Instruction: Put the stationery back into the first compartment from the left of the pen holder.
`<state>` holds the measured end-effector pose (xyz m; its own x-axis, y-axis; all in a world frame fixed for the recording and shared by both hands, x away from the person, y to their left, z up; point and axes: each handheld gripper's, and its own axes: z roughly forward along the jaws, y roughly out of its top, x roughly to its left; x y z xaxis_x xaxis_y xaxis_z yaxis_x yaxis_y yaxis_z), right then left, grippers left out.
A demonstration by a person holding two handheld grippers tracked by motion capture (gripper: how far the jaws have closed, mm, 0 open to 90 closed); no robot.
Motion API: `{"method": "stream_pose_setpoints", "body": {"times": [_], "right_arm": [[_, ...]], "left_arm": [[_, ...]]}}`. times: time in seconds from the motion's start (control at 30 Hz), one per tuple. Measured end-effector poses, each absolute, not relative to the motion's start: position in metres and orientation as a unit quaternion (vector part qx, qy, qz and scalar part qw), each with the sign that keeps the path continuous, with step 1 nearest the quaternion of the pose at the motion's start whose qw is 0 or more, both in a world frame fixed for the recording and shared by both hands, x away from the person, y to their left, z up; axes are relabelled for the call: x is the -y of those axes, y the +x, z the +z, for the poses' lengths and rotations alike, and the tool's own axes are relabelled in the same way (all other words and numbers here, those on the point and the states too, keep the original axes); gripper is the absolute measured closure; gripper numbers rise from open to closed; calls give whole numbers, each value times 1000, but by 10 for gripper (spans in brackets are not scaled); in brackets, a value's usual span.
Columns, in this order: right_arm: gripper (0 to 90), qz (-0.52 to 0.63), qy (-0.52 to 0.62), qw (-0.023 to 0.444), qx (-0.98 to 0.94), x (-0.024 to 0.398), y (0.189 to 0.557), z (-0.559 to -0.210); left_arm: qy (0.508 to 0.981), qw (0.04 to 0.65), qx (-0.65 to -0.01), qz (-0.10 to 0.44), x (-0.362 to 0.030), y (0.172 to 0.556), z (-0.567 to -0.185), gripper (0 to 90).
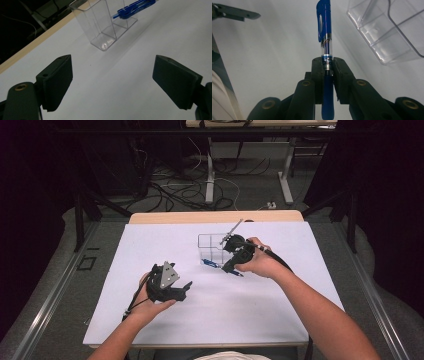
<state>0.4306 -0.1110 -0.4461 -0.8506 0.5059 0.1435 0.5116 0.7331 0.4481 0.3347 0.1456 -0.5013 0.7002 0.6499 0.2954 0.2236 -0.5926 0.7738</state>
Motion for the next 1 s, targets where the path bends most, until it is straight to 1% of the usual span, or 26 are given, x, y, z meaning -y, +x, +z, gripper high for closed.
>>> {"method": "stream_pose_setpoints", "body": {"times": [0.17,0.2,0.4,0.53,1.0], "right_arm": [[797,-239,-257,10,936,98,428,-447],[797,-242,-255,18,936,96,427,-447],[797,-235,-251,19,939,90,426,-450],[797,-233,-249,20,940,89,426,-451],[797,-233,-247,29,940,87,426,-453]], "left_arm": [[853,364,-228,298,-137,330,-501,203],[853,363,-224,301,-137,330,-501,216],[853,358,-201,322,-131,328,-498,292],[857,343,-173,344,-127,327,-498,338],[857,295,-76,415,-109,325,-500,408]]}}
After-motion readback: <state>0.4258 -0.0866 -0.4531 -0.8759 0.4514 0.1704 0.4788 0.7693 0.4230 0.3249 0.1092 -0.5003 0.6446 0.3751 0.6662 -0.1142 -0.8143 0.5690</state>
